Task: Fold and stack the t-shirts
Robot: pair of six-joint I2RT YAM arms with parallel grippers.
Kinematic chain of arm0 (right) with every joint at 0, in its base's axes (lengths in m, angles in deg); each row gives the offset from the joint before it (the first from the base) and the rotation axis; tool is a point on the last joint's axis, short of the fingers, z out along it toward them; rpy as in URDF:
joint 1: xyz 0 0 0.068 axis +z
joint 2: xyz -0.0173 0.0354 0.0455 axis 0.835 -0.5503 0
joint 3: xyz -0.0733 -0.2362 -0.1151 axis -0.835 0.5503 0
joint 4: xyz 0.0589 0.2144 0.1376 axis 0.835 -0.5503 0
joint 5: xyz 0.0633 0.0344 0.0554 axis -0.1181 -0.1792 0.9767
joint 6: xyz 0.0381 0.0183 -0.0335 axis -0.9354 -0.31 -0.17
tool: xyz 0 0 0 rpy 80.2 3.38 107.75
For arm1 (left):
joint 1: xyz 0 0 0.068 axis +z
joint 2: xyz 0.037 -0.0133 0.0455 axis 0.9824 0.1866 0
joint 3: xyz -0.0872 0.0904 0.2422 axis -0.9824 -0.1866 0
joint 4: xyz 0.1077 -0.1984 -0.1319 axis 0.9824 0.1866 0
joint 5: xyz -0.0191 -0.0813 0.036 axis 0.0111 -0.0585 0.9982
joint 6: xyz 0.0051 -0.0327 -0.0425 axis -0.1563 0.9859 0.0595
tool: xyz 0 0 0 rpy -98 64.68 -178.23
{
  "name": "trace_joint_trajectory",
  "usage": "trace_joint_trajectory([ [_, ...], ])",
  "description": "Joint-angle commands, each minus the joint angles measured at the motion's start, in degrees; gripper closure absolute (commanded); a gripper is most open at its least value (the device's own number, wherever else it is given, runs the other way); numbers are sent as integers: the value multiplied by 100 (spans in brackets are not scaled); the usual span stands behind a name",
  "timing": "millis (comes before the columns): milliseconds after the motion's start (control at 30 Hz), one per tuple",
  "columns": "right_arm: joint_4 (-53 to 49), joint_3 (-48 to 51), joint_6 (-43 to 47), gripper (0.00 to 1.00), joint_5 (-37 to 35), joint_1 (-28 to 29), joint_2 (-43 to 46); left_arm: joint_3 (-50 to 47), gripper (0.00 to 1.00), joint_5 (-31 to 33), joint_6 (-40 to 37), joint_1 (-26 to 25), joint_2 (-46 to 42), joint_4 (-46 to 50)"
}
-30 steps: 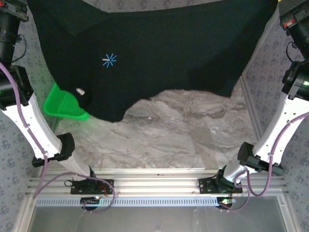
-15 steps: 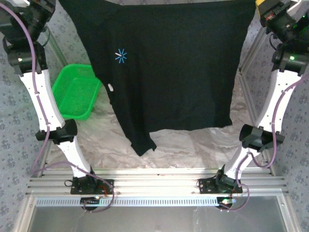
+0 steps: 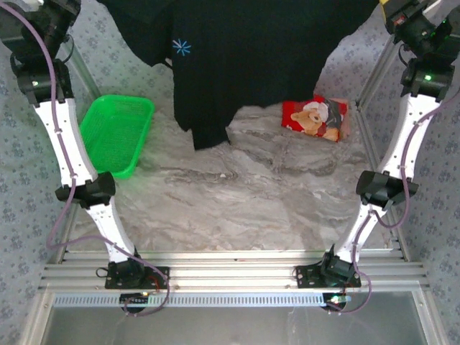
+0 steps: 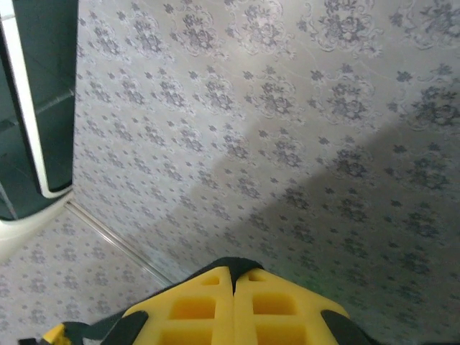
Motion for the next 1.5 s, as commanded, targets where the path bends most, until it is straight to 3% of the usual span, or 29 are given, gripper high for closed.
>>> trace_joint_trajectory([
  [0,-933,547,1091,100,-31,-440,373,279,99,158,-1200,275,-407,634],
  [133,-2557,1991,3036,100,-181,-456,1033,151,100,249,-2425,216,-551,2785],
  [200,-3262,2731,3912,100,-570,-378,1331,133,100,753,-3251,-115,-591,4081],
  [233,-3291,3354,4120,100,-693,-356,1531,-45,100,1198,-3550,-321,-636,4639],
  [300,-3147,4704,4372,100,-944,-338,1959,-1043,100,1487,-3736,-574,-886,5116],
  [367,-3006,5937,4514,100,-1176,-328,2353,-3037,100,2137,-3710,-822,-1592,4712],
  [433,-2799,7079,4475,100,-1443,-454,2759,-5625,100,2215,-3027,-708,-2652,3587],
  [500,-2541,8050,4294,100,-1489,-639,3132,-7559,100,2027,-2398,-453,-3507,2866],
  [633,-2677,9338,4298,100,-1651,-839,3612,-9984,100,2098,-1883,-85,-4649,2694],
  [733,-2681,9951,4095,100,-1677,-893,3831,-11191,100,2134,-1752,202,-5250,2758],
  [833,-2796,10395,3909,100,-1659,-1033,4006,-11931,100,2227,-1773,451,-5726,2911],
  [1067,-3701,10863,3910,100,-2491,-1123,4524,-12845,100,2757,-1631,726,-6352,3475],
  [1300,-4507,11184,3931,100,-2899,-1151,4834,-12783,100,2919,-1225,755,-6428,3884],
  [1467,-4877,11128,3838,100,-2906,-900,4919,-12520,100,3271,-916,757,-6988,4452],
])
